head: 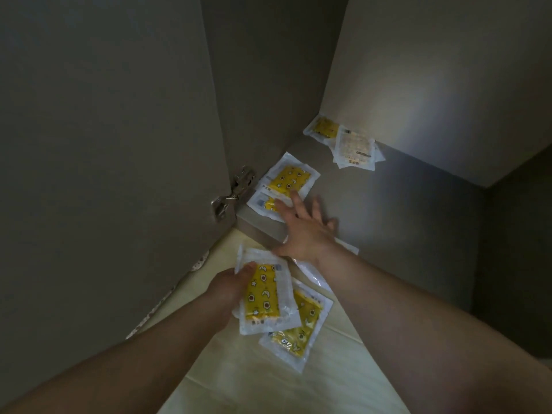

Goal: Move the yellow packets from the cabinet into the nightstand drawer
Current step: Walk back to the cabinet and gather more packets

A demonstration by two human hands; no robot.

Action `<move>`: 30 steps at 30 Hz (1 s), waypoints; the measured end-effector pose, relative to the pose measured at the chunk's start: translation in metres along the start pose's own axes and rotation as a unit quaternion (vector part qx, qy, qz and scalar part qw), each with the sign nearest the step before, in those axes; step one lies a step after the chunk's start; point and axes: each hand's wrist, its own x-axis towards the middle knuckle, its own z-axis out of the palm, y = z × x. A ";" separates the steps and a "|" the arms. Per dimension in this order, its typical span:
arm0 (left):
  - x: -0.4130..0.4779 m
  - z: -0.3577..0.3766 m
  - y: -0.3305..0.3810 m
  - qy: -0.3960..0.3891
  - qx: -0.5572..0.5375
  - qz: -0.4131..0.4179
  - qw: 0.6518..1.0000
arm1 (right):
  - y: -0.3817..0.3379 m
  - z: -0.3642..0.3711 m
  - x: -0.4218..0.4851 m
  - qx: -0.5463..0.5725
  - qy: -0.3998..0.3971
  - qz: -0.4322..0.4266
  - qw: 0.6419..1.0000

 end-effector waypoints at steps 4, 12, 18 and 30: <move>0.003 -0.007 -0.002 0.018 0.005 0.003 1.000 | 0.011 0.038 -0.010 -0.104 0.118 -0.026 0.987; 0.003 -0.011 -0.008 0.004 0.031 0.001 1.000 | 0.027 0.065 -0.025 -0.042 0.364 -0.154 0.918; -0.002 -0.010 -0.007 0.011 0.030 0.009 0.999 | 0.032 0.080 -0.052 -0.060 0.388 -0.234 0.890; 0.001 0.001 -0.031 0.085 0.317 -0.037 0.944 | 0.025 0.109 -0.092 0.050 0.060 -0.118 0.990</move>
